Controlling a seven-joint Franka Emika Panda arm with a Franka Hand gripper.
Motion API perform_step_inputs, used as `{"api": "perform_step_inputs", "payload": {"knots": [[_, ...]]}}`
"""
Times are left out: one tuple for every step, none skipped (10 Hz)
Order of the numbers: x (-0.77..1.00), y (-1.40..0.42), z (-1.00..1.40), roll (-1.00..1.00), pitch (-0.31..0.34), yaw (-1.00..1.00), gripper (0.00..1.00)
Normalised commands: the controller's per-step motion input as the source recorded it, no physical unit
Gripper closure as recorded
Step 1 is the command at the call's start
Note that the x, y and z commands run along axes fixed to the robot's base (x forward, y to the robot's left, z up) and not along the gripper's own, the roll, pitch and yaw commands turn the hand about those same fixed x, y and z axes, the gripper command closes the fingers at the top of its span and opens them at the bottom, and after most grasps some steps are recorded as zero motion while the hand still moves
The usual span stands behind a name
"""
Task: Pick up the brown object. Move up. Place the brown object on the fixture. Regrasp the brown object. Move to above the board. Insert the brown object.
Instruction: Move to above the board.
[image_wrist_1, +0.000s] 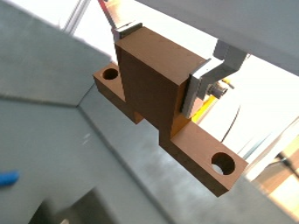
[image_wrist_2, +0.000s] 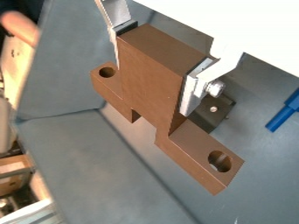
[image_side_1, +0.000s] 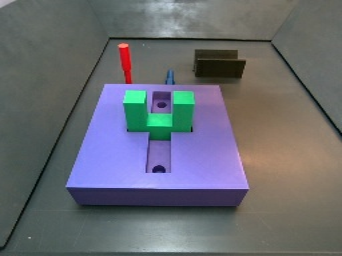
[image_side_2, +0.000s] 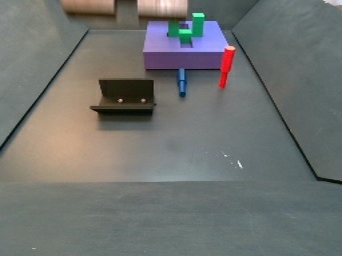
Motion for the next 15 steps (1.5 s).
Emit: {"api": "perform_step_inputs", "payload": {"knots": [[0.01,-0.01,0.82,-0.01,0.078,0.01,1.00],[0.03,-0.02,0.27,0.00,0.082,0.02,1.00],[-0.74,-1.40,0.26,-1.00,0.082,-0.13,1.00],[-0.75,-1.40,0.29,-1.00,0.076,-0.13,1.00],[-0.79,-1.40,0.31,-1.00,0.073,-0.12,1.00],[-0.81,-1.40,0.27,-1.00,0.079,-0.11,1.00],[-0.81,-1.40,0.27,-1.00,0.085,-0.11,1.00],[-0.84,-1.40,0.25,-1.00,0.090,-0.10,1.00],[-0.38,-0.62,0.12,-1.00,0.091,-0.09,1.00],[-0.14,-0.14,0.01,-1.00,0.093,-0.08,1.00],[-0.08,-0.06,0.00,-1.00,0.096,-0.08,1.00],[-0.08,-0.04,0.03,-1.00,0.065,-0.06,1.00],[-0.07,-0.01,0.01,-0.83,0.031,-0.04,1.00],[-0.05,0.01,0.00,-0.53,0.008,-0.02,1.00],[-0.04,0.01,0.00,-0.40,-0.003,-0.01,1.00]]}}
